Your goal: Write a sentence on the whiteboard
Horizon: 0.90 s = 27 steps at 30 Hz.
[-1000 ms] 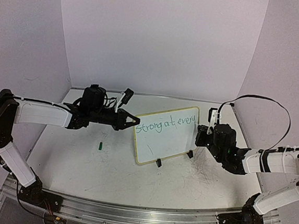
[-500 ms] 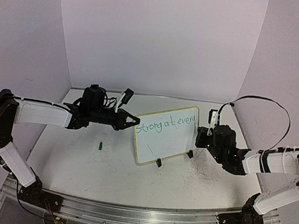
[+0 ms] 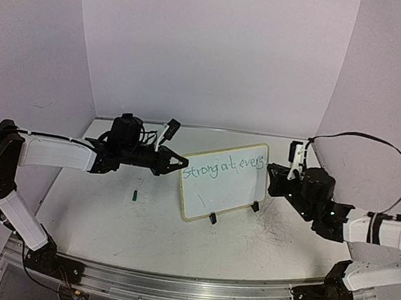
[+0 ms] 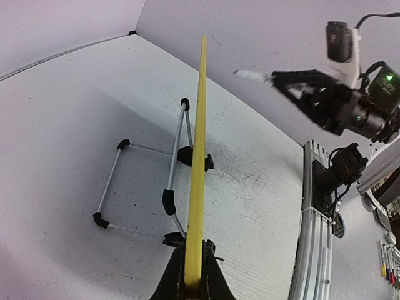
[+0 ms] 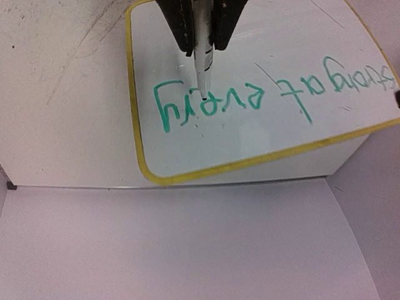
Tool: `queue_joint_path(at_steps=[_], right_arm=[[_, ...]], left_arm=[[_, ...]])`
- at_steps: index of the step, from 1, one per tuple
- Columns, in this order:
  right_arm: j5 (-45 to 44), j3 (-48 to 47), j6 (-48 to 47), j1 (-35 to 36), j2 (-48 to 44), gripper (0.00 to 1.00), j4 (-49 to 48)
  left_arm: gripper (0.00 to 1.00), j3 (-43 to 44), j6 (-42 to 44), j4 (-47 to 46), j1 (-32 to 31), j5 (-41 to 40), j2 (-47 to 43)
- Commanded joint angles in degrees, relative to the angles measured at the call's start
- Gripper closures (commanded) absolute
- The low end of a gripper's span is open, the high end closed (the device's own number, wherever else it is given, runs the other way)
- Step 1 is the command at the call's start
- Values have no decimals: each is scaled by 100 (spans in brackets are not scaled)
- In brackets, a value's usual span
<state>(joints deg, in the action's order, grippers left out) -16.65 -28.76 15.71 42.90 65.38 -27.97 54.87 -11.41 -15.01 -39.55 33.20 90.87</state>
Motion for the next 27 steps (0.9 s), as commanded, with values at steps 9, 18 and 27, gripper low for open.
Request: queue_joint_path(at_steps=[9, 18, 27], right_arm=[[1157, 100, -733, 62, -1011, 100, 754], [1315, -251, -1150, 586, -190, 100, 300], [1315, -577, -1357, 926, 540, 100, -90]], left_arm=[[100, 164, 271, -169, 4, -210, -258], [100, 164, 262, -172, -1, -251, -232], [100, 153, 306, -133, 0, -320, -270]])
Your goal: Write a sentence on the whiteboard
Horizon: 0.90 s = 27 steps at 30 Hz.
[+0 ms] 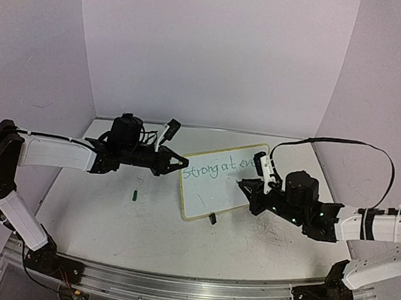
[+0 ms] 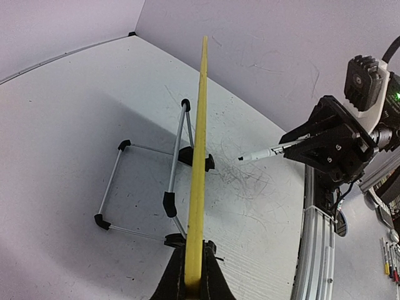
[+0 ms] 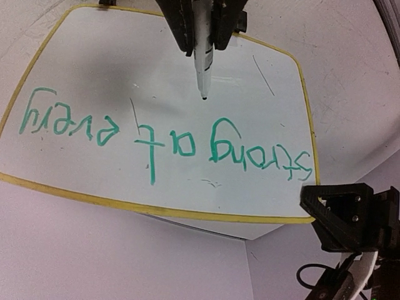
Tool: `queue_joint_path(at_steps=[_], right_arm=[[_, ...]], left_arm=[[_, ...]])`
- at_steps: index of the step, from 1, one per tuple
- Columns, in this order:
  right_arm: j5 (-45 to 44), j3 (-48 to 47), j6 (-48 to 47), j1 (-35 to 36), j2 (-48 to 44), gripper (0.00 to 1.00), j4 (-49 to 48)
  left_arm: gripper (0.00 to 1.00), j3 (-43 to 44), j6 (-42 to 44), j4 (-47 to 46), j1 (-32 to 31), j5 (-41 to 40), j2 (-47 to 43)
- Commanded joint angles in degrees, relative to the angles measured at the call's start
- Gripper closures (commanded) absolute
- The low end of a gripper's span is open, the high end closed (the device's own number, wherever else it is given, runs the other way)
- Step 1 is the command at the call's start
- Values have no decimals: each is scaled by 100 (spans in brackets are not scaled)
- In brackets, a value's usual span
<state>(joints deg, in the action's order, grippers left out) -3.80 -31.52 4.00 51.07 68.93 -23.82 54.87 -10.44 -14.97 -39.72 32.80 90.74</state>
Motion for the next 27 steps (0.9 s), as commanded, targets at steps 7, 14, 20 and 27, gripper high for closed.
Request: queue_joint_path(at_steps=[7, 14, 20, 27], right_arm=[[-111, -263, -166, 416, 573, 100, -910], [-296, -353, -211, 872, 1008, 100, -1090], [-1364, -519, -297, 1290, 1233, 100, -1003], [-1121, -743, -330, 1351, 1536, 100, -930]], left_arm=[[100, 179, 217, -112, 17, -276, -222], [100, 198, 226, -94, 17, -278, -207], [100, 197, 226, -85, 17, -274, -213], [100, 197, 209, -76, 16, -255, -232]])
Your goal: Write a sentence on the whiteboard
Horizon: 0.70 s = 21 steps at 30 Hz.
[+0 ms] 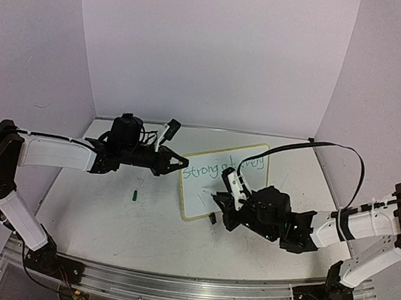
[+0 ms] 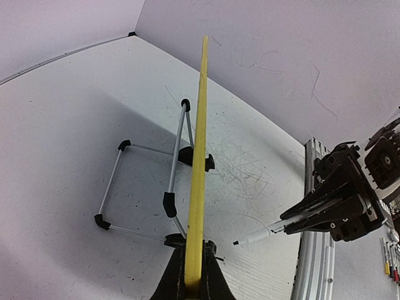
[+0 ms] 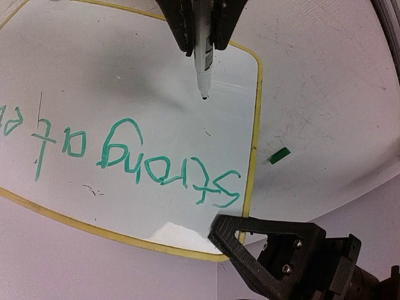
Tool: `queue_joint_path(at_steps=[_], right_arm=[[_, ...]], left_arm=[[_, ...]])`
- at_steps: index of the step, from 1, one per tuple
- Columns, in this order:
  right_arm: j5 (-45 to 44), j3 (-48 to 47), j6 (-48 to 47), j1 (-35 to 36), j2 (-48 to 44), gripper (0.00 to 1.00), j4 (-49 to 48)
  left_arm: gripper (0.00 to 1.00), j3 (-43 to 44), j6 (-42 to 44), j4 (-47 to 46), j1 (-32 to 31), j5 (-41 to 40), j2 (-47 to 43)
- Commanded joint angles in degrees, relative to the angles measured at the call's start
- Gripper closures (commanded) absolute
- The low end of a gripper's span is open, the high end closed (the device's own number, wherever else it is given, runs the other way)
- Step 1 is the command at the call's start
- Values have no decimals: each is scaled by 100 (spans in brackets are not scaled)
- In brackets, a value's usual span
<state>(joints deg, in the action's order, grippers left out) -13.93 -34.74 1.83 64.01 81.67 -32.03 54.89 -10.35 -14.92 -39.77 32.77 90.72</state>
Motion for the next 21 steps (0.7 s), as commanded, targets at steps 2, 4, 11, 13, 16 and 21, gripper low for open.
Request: queue_joint_path(at_steps=[2, 4, 11, 13, 16, 21], right_arm=[[-166, -536, -129, 154, 377, 100, -138], [-316, -652, -155, 249, 512, 100, -150], [-615, -886, -377, 458, 841, 100, -87], [-725, -907, -362, 490, 891, 100, -55], [-958, -972, -310, 495, 961, 100, 14], [-1122, -1069, -303, 492, 1008, 100, 68]], left_arm=[[100, 197, 194, -82, 22, -246, -226], [100, 203, 191, -82, 22, -240, -221], [100, 204, 182, -80, 14, -229, -204], [100, 205, 182, -80, 13, -229, -204], [100, 203, 174, -77, 13, -229, -192], [100, 213, 165, -77, 13, -211, -168]])
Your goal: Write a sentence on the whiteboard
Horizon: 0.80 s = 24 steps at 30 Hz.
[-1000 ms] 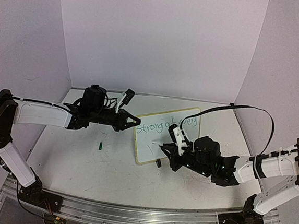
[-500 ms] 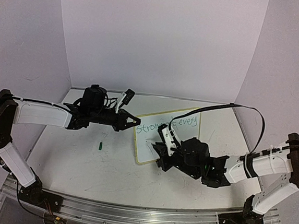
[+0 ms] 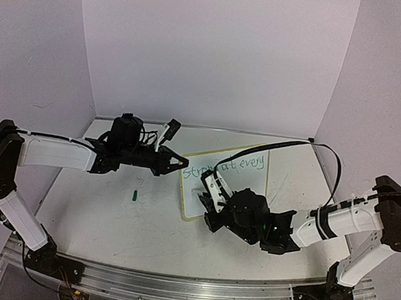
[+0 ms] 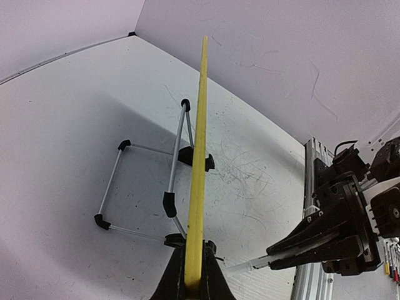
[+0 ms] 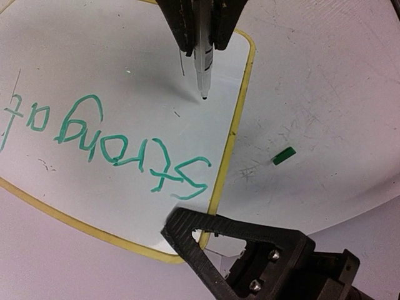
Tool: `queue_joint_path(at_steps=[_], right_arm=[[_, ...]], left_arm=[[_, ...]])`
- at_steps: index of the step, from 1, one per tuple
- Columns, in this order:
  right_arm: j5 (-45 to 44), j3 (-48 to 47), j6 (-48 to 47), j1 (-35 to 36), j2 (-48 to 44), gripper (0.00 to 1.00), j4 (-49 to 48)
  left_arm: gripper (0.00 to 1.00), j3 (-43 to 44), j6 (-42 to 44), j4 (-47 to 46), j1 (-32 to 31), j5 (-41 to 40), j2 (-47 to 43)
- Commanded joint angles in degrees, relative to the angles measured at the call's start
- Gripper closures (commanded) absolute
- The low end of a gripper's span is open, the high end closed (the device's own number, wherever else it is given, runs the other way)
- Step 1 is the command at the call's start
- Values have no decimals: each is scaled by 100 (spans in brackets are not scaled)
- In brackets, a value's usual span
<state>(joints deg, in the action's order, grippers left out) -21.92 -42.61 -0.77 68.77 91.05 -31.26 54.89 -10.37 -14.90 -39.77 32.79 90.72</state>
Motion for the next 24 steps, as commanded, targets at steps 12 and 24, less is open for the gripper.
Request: queue_joint_path(at_steps=[12, 24], right_arm=[[-473, -445, 15, 16, 336, 100, 125], [-508, -389, 376, 22, 428, 100, 414]], left_arm=[[100, 222, 167, -76, 3, -204, -166], [100, 221, 178, -75, 4, -211, -177]])
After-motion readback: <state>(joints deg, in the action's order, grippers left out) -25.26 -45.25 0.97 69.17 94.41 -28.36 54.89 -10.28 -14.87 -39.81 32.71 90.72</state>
